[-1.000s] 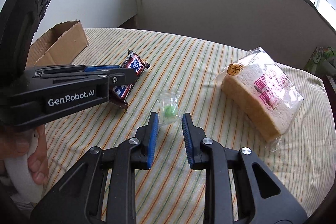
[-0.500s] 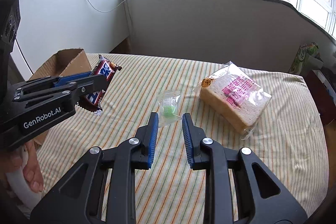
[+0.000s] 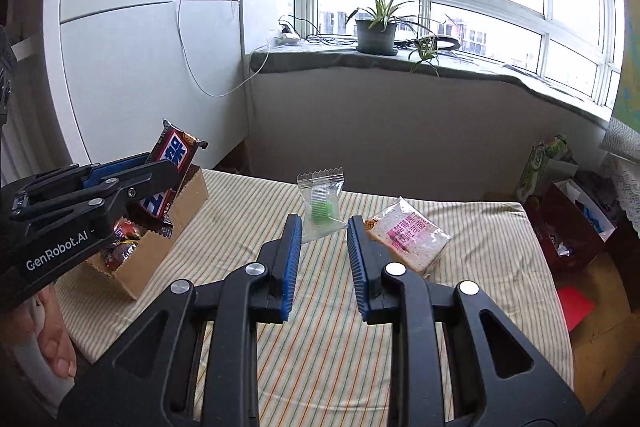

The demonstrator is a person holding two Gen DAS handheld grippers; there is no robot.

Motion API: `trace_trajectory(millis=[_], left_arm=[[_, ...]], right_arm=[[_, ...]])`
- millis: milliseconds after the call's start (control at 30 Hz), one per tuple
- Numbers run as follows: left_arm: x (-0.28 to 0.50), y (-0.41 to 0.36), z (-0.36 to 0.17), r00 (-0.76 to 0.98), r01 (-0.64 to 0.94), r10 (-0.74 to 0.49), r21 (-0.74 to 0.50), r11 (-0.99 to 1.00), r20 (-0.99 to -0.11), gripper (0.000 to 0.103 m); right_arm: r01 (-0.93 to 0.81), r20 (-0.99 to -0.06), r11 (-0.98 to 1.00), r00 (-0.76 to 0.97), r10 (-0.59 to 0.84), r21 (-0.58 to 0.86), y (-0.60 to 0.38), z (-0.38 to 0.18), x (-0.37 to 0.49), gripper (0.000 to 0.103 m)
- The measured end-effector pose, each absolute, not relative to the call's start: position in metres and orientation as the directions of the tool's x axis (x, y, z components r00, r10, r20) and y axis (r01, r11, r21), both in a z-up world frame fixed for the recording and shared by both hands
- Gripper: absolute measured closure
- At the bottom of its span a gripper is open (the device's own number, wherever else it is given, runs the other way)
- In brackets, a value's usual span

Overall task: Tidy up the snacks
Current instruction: 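Carry the chocolate bar and green candy bag to the box and open both tools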

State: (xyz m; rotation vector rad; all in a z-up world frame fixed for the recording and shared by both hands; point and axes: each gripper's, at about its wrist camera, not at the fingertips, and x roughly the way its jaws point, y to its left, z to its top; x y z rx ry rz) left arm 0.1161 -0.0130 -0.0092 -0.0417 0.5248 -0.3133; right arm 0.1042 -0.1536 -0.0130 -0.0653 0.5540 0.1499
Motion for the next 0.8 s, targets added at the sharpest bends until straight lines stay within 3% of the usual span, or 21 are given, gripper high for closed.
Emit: trace_trajectory(millis=[367, 800], left_arm=[[0.096, 0.022, -0.01, 0.848, 0.227, -0.252, -0.111, 0.968, -0.467, 0.083], [0.099, 0.146, -0.039, 0.858, -0.001, -0.063, -0.125, 0.992, -0.511, 0.083]], right_arm=[[-0.234, -0.564, 0.972, 0.808, 0.172, -0.039, -0.105, -0.023, 0.11, 0.079], [-0.503, -0.618, 0.864, 0.688, 0.38, -0.029, 0.055, -0.054, 0.149, 0.078]])
